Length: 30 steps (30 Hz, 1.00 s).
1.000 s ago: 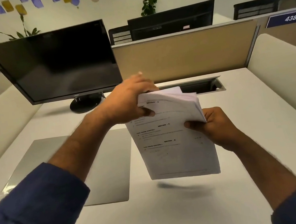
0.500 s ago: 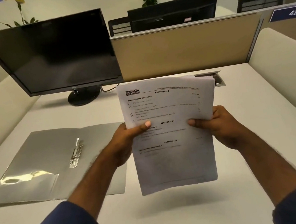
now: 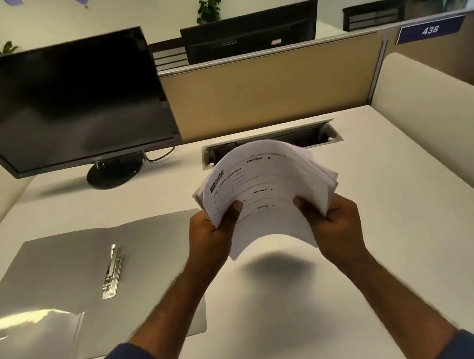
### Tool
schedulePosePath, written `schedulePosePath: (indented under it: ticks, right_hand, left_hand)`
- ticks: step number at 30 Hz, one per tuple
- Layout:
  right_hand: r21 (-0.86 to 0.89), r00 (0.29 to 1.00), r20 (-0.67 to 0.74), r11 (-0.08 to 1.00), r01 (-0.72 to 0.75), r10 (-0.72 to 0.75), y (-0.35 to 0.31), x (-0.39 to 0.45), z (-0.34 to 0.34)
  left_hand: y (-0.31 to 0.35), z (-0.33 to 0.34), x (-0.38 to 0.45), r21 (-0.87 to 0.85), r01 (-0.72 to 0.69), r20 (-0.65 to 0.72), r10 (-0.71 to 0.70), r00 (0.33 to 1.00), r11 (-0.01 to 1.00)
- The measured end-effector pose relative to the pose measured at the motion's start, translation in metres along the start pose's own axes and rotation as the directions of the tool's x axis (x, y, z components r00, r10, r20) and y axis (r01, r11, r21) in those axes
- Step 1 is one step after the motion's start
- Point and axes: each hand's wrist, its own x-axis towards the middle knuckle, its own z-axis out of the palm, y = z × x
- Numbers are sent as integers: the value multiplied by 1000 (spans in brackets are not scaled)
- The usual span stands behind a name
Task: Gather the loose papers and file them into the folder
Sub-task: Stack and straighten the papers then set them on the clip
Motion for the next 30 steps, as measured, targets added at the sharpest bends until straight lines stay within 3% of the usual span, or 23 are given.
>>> schedulePosePath:
  ticks: [3, 5, 11, 15, 22, 26, 30]
  right_hand:
    - [-107, 974, 11, 969, -224, 227, 27, -13, 11]
    - [-135, 959, -1, 950, -281, 283, 38, -17, 15]
    - [-51, 972, -79, 973, -224, 220, 36, -14, 12]
    - [-21, 936, -31, 936, -352, 351, 48, -27, 16]
    - [18, 920, -50, 922, -387, 388, 58, -34, 15]
    - [25, 921, 24, 921, -390, 389, 54, -26, 9]
    - [48, 877, 217, 893, -448, 429, 45, -13, -2]
  left_hand:
    - [-28, 1, -9, -22, 196, 21, -196, 980, 980]
    - [-38, -1, -11, -18, 249, 23, -248, 968, 968]
    - [-41, -8, -5, -25, 202, 46, -201, 979, 979]
    - [-55, -9, -15, 24, 233, 93, -234, 968, 972]
    - [-66, -6, -20, 55, 224, 74, -228, 971, 973]
    - [-67, -12, -15, 54, 250, 103, -254, 962, 967]
    - [-63, -34, 2, -47, 406, 203, -389, 898, 913]
